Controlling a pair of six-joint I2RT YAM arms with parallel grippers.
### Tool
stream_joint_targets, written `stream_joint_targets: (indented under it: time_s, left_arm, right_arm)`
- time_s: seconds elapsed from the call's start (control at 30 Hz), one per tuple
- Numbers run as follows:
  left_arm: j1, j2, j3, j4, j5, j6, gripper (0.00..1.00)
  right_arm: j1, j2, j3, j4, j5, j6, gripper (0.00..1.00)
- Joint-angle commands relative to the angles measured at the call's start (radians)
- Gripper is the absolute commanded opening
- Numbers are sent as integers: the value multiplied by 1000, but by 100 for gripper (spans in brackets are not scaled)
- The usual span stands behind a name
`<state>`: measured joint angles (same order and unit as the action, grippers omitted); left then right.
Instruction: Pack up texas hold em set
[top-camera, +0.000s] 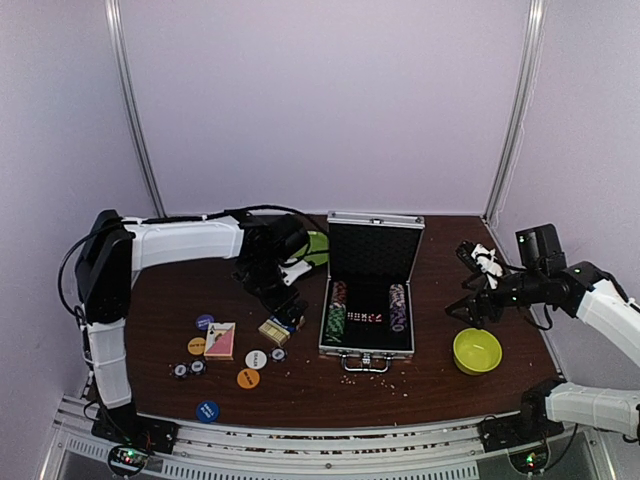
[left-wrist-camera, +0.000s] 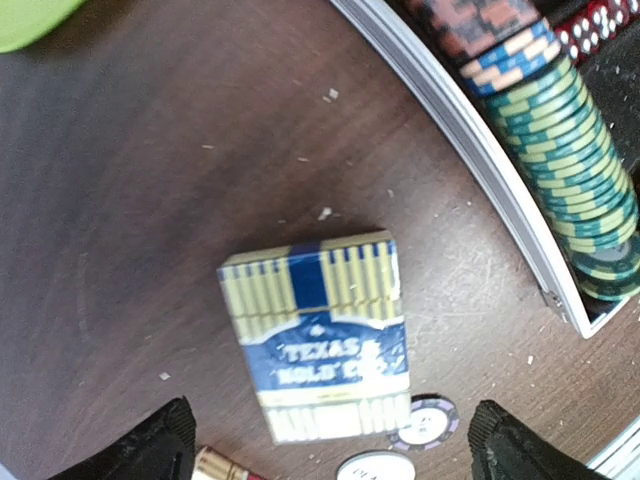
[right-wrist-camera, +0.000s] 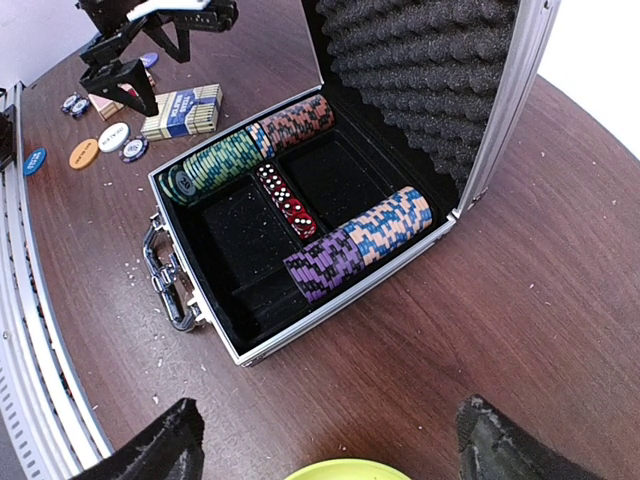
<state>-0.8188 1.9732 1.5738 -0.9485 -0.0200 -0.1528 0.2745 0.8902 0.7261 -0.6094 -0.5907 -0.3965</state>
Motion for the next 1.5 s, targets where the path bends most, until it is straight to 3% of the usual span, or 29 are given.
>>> stream_joint_targets:
  time_s: [0.0,0.23,0.6,0.83,1.0,1.13,1.33,1.47]
  left_arm:
    - [3,71,37,-1,44,51,98]
    - [26,136,61,-20,-14,22,90]
    - [50,178,80,-23,65,22,77]
    - [48,190,89,-35,86,28,77]
    - [49,181,88,-48,80,45,65]
    - [41,133,79,-88,81,116,56]
    - [-36,-53,37,-87,16,264,57]
    - [-102,-77,94,-70,-38,357,57]
  right_arm:
    - [-5,0,-8,-4,-12,-14,87]
    - [-4,13,-9,-4,-15,-21,87]
    - [-5,28,-6,-9,-14,-33,86]
    - [-4,30,-8,-10,-15,-36,86]
    - [-5,36,-6,-13,-17,-39,86]
    - [-4,36,-6,-15,-19,-42,86]
    - [-5,35,-5,-13,-20,-45,85]
    - [-5,36,-1,-18,-27,-47,85]
